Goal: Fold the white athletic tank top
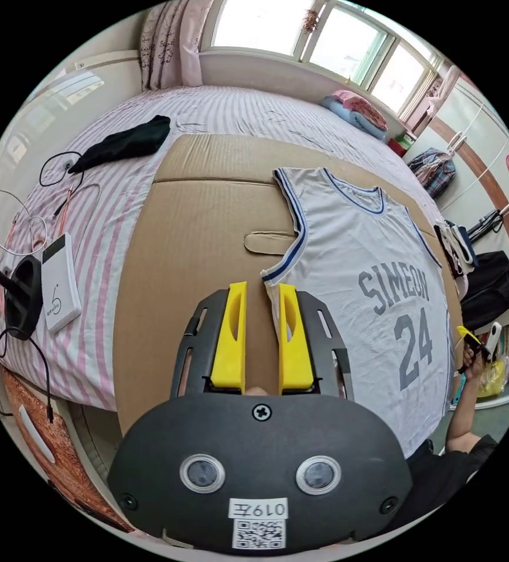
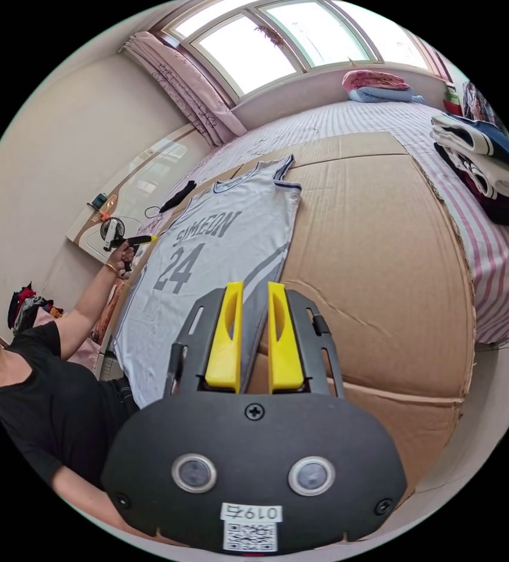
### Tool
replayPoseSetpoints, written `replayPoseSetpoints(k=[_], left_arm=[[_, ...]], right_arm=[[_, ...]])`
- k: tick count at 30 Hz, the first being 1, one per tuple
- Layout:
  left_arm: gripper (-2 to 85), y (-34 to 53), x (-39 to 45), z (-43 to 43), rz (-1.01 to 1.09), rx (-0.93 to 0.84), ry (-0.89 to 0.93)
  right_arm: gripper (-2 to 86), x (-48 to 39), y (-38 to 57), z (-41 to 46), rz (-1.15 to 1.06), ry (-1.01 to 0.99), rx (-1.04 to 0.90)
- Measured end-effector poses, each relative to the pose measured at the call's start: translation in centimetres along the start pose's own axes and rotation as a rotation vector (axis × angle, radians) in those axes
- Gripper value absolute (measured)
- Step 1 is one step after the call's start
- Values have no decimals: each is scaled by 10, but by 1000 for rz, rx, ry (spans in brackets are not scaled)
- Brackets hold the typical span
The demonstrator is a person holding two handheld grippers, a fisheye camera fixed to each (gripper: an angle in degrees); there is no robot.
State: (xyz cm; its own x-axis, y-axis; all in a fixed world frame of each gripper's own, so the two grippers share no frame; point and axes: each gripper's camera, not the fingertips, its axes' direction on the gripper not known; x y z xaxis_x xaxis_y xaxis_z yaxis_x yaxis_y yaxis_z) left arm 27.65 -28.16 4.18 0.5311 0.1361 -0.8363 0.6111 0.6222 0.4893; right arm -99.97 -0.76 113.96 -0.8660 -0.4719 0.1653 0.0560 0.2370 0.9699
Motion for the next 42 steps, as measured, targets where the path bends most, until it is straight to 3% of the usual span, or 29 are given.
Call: replayPoseSetpoints(k=[4,8,15,17,25,32,35,42], left_arm=[[76,37,-15,-35,-49,82,65],[80,106,5,-57,33,54,134],[79,216,48,-67,34,55,112],[77,243,58,-69,21,69,56],[75,304,59,-88,-22,110,-25],[82,388,47,-109,-78,69,49],[88,428,36,-117,-164,66,109],[92,467,25,-121,-236,62,168]], right_arm=[[80,-2,3,-13,17,24,-49],[81,-8,24,-21,38,-2,-109],[63,-47,52,-32,-24,97,-176],[22,-58,54,-33,-51,151,-189],[-7,-67,66,-48,-86,149,-134],[3,-122,118,-109,-251,146,9],[47,-132,141,-115,-254,120,-45],[54,-124,167,-126,-151,57,-83]])
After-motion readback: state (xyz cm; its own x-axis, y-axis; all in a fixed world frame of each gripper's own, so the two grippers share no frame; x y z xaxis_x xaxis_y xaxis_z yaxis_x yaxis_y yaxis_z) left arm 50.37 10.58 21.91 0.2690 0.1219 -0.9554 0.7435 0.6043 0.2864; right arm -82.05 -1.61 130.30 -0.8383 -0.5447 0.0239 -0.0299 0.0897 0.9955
